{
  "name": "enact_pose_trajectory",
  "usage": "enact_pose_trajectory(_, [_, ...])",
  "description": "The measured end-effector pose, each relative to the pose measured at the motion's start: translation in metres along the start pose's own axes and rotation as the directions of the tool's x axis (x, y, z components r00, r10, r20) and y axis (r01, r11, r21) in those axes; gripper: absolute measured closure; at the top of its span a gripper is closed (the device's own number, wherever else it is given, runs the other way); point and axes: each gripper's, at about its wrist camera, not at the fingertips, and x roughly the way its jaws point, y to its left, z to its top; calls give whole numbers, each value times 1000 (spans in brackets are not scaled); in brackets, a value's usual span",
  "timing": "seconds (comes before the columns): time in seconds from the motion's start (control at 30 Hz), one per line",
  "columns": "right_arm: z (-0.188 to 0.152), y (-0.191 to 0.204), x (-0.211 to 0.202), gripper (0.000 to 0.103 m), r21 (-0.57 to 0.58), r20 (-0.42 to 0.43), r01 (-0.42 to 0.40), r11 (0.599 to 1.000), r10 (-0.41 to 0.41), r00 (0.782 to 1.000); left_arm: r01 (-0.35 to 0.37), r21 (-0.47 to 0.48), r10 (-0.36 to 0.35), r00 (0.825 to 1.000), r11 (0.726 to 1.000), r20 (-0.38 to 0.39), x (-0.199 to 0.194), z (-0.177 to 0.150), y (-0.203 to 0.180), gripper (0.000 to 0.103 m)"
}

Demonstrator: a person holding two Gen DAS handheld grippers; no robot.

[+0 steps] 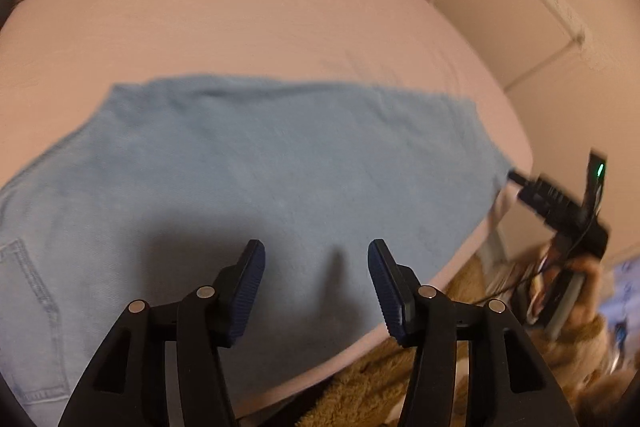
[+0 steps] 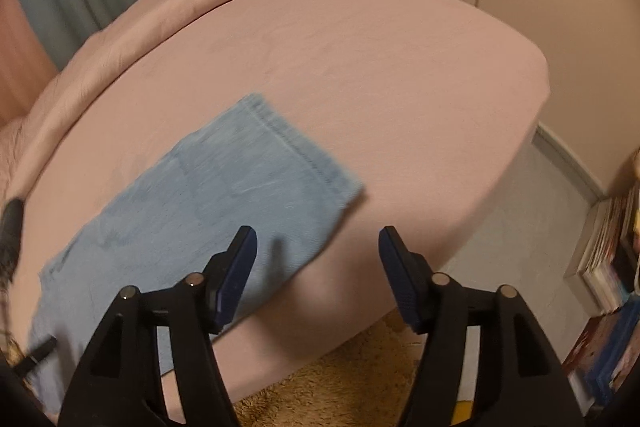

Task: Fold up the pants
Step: 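Move the right gripper over the folded pants toward its folded edge, then grasp the folded edge of the pants with the right gripper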

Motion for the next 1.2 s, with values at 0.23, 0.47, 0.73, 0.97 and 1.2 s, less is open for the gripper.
enact_pose_trajectory(0.23, [-1,-22,14,39,87,-31,-86,993,89,996,-42,10,42,998,999,-51,25,-11,-7,48])
enact_pose_trajectory(0.47, [4,-4,45,38,116,-21,-190,975,193,981,-61,26,62,997,998,-43,38,-10,-26,48])
enact_pose_trajectory(0.73, [17,6,42,89,147,58,-254,956,248,967,87,-24,-87,996,996,-19,24,1,-24,47])
enact_pose_trajectory(0.97, [-2,82,-33,89,-181,118,-388,904,412,904,308,-50,-300,947,950,114,-7,32,-30,33])
enact_pose_trajectory(1.2, [-64,158,-37,89,-382,-82,-499,778,510,856,368,-166,-356,929,915,97,22,50,-23,33])
